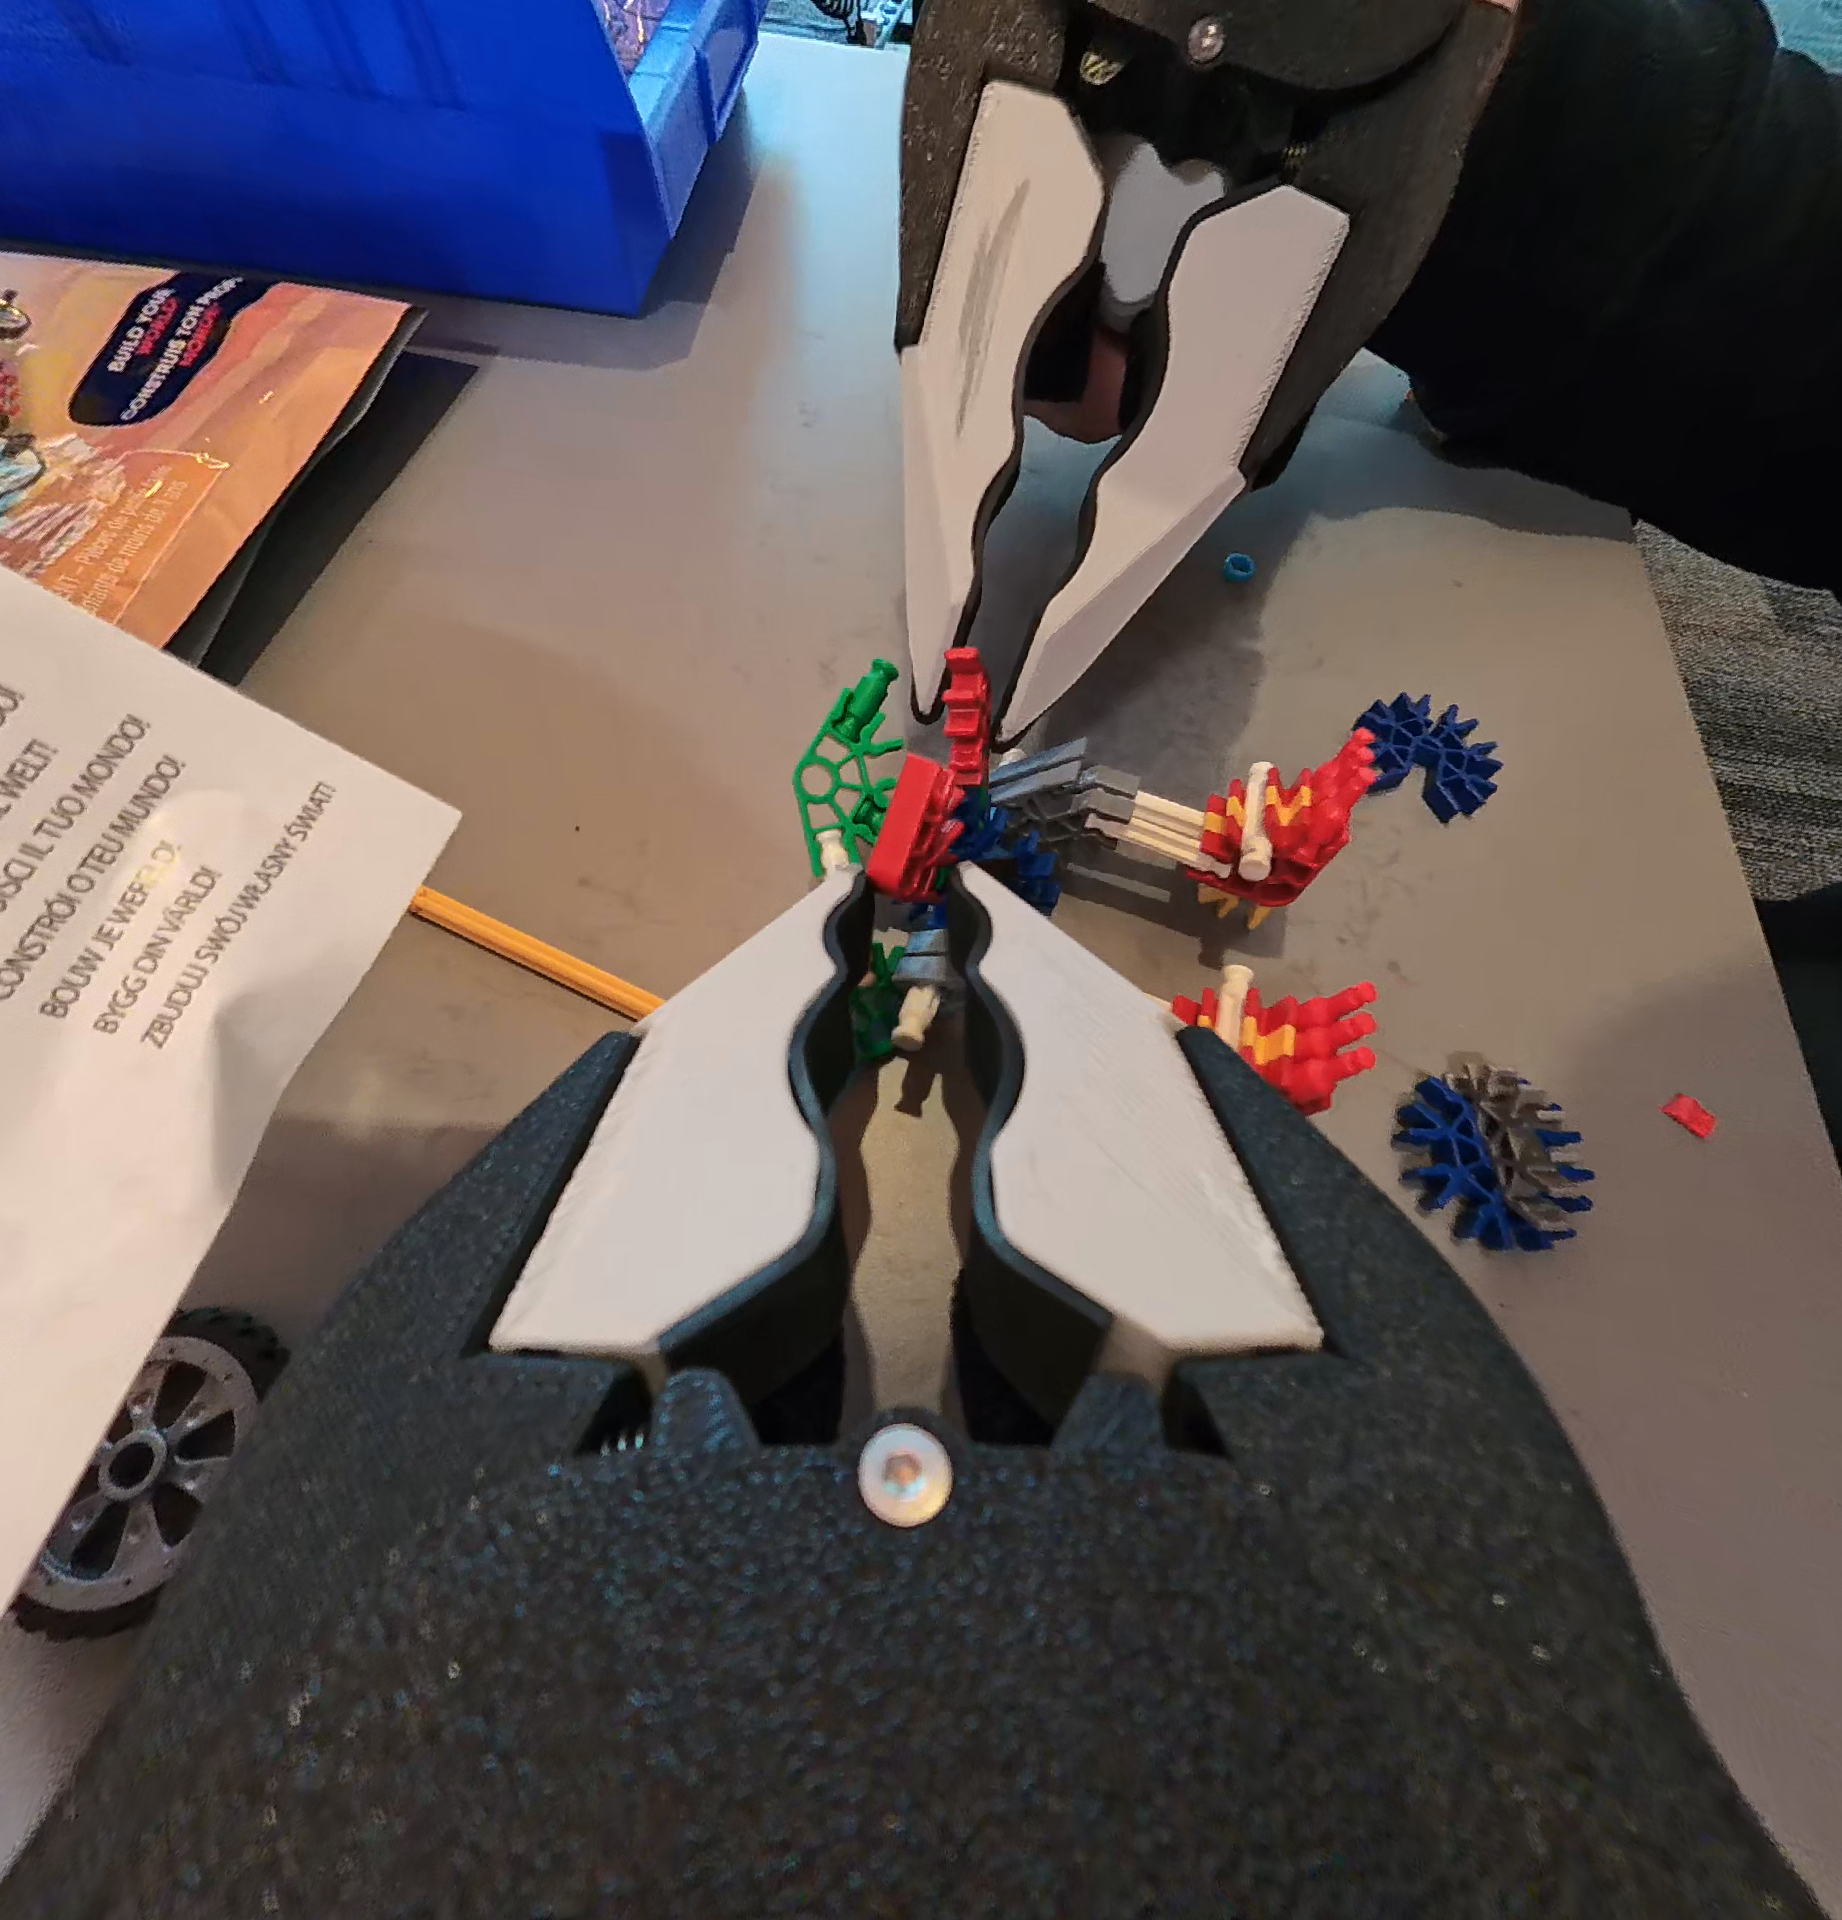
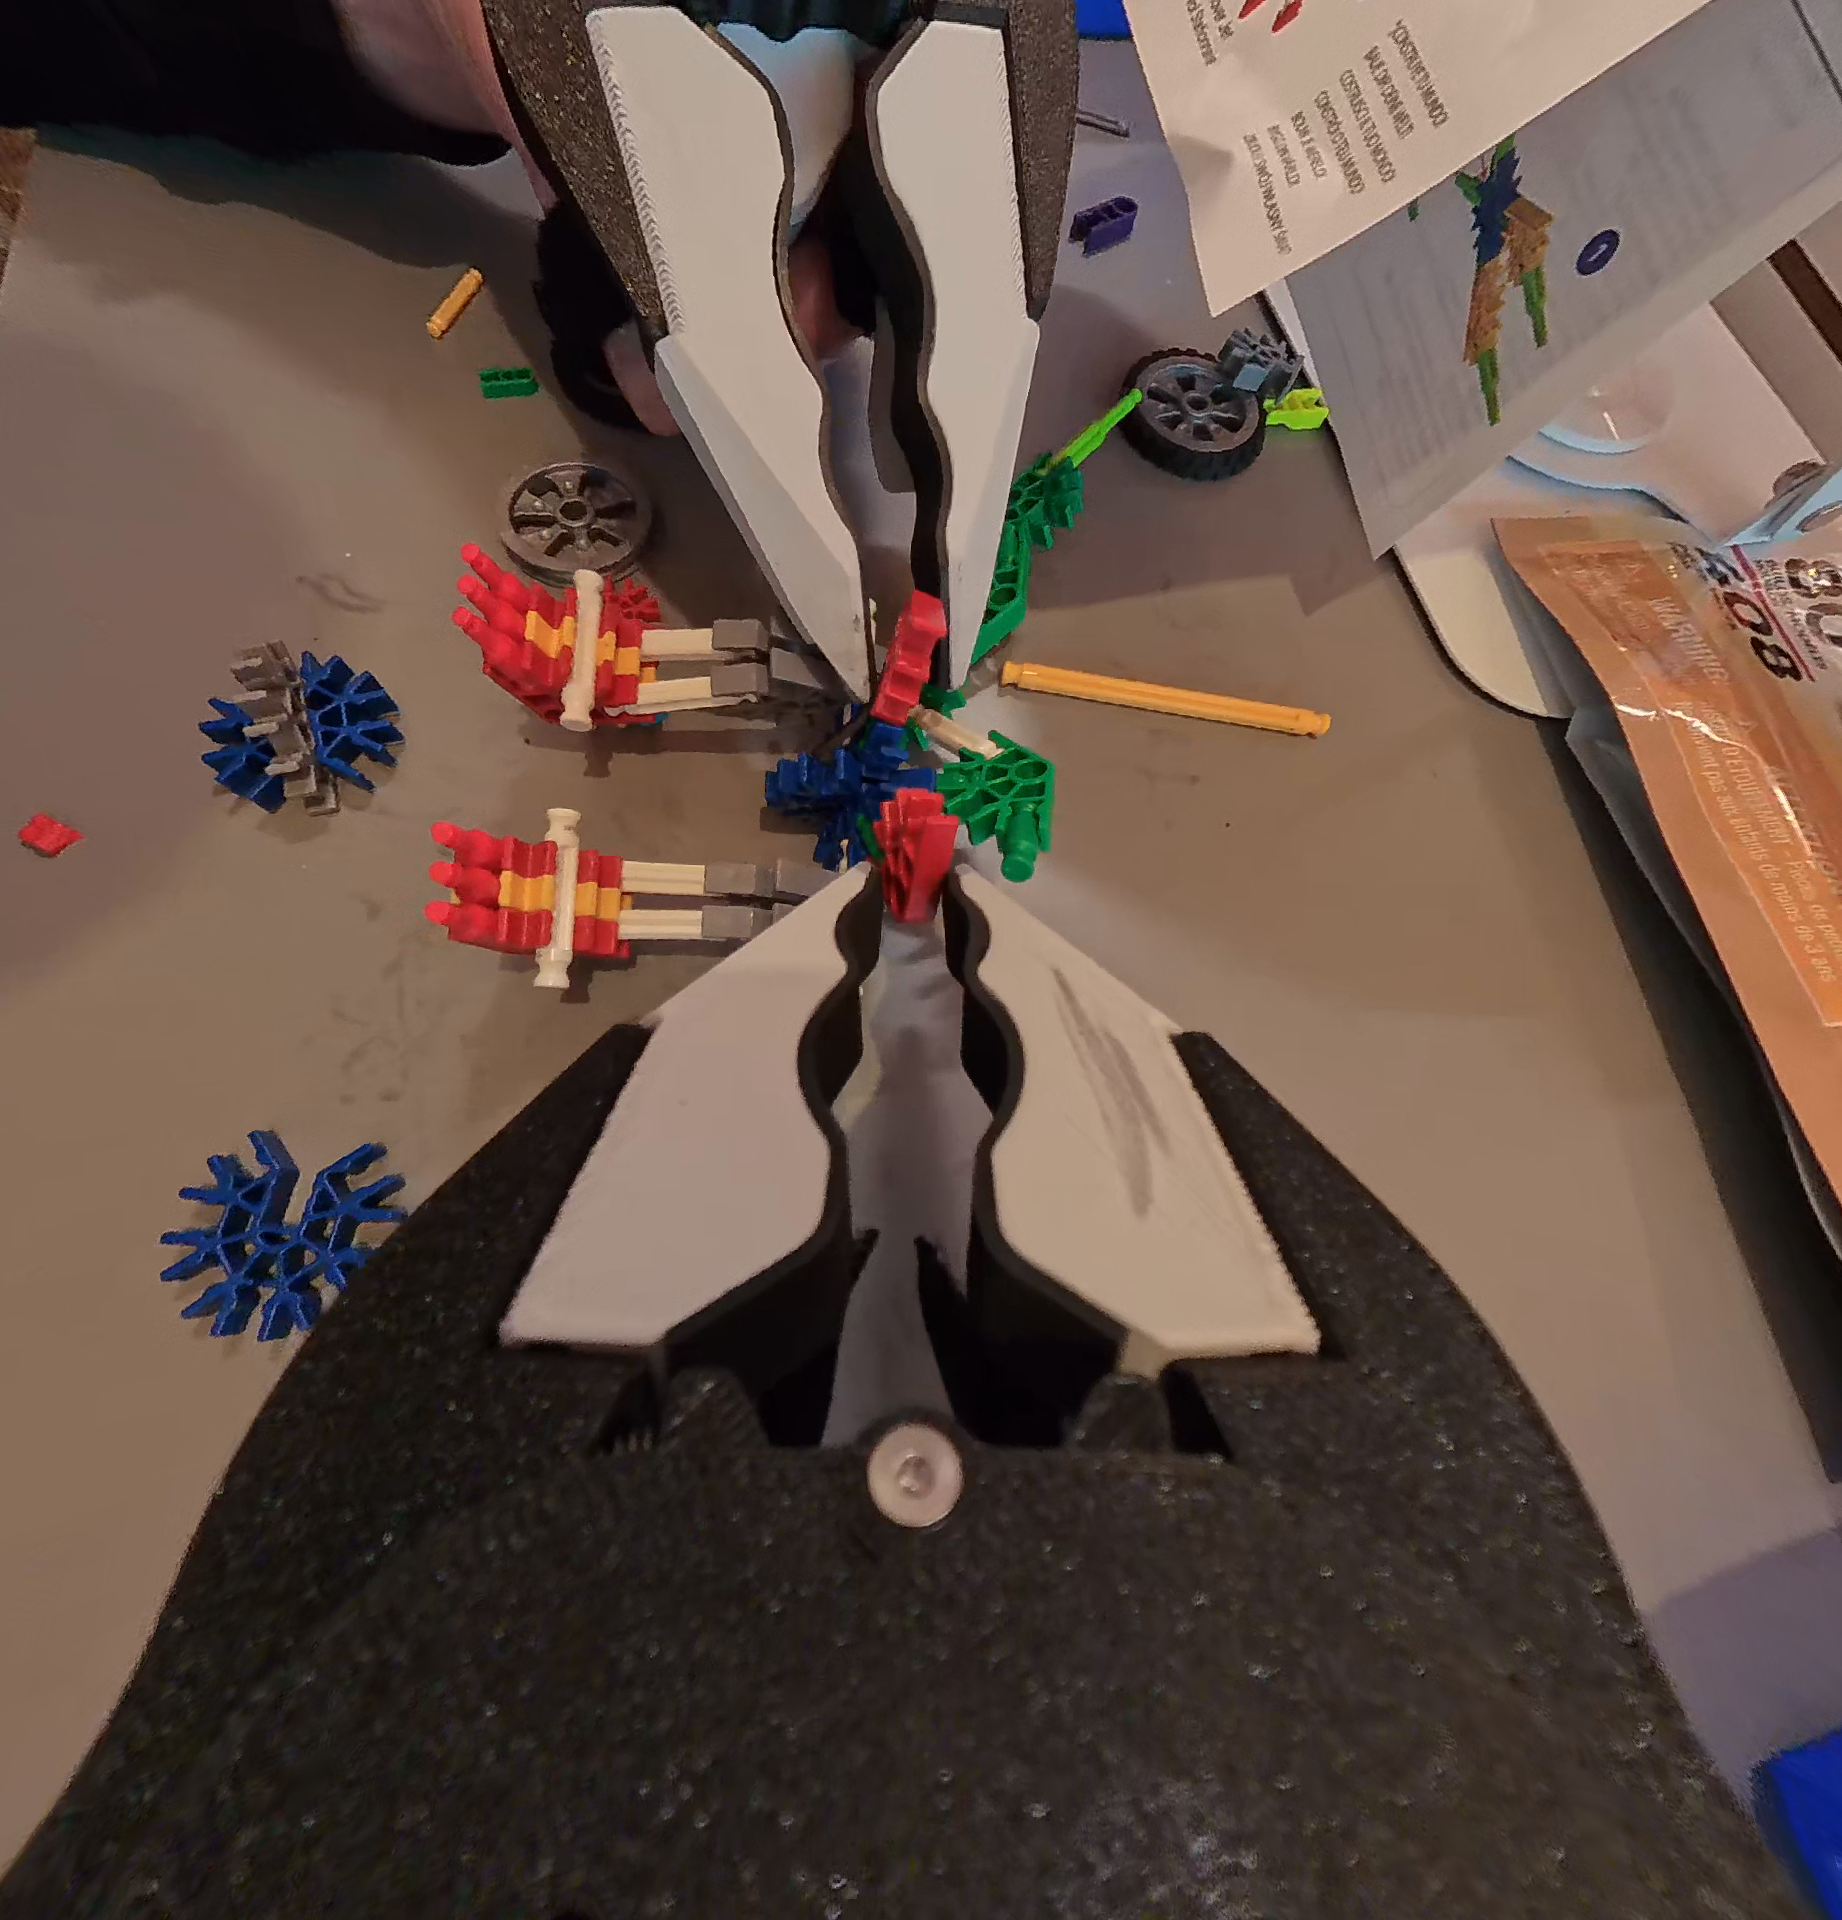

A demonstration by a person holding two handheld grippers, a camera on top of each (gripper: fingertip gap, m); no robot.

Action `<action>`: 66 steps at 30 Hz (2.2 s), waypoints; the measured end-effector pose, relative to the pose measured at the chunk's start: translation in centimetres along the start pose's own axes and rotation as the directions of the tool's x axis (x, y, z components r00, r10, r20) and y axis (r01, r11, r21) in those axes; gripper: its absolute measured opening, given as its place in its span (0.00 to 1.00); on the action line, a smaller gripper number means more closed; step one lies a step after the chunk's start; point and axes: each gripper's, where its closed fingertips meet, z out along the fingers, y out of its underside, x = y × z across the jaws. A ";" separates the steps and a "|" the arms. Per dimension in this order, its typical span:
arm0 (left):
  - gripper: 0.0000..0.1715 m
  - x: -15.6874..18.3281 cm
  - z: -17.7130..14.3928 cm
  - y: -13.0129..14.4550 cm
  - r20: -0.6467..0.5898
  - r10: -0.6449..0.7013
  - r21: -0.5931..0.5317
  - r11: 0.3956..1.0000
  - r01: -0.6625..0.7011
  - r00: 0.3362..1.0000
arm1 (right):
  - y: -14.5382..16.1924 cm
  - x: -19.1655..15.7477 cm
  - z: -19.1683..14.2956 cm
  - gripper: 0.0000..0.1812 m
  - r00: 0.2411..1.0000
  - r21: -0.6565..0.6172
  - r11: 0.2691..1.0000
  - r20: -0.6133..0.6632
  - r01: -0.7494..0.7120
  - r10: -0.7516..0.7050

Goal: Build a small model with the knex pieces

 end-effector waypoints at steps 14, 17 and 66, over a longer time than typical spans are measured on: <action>0.08 -0.6 0.3 -0.4 0.052 0.005 0.014 1.000 -0.006 0.999 | -0.7 0.4 -0.5 0.05 0.996 0.013 0.998 -0.063 0.063 -0.063; 0.08 -0.4 0.4 -0.2 0.043 0.008 -0.001 1.000 -0.008 0.999 | -0.4 0.4 -0.7 0.06 1.000 0.026 1.000 -0.023 0.006 -0.005; 0.11 1.5 0.2 0.0 0.021 0.185 -0.044 0.982 -0.184 0.982 | -0.8 -0.1 -0.7 0.17 0.967 0.085 0.970 0.140 -0.228 0.215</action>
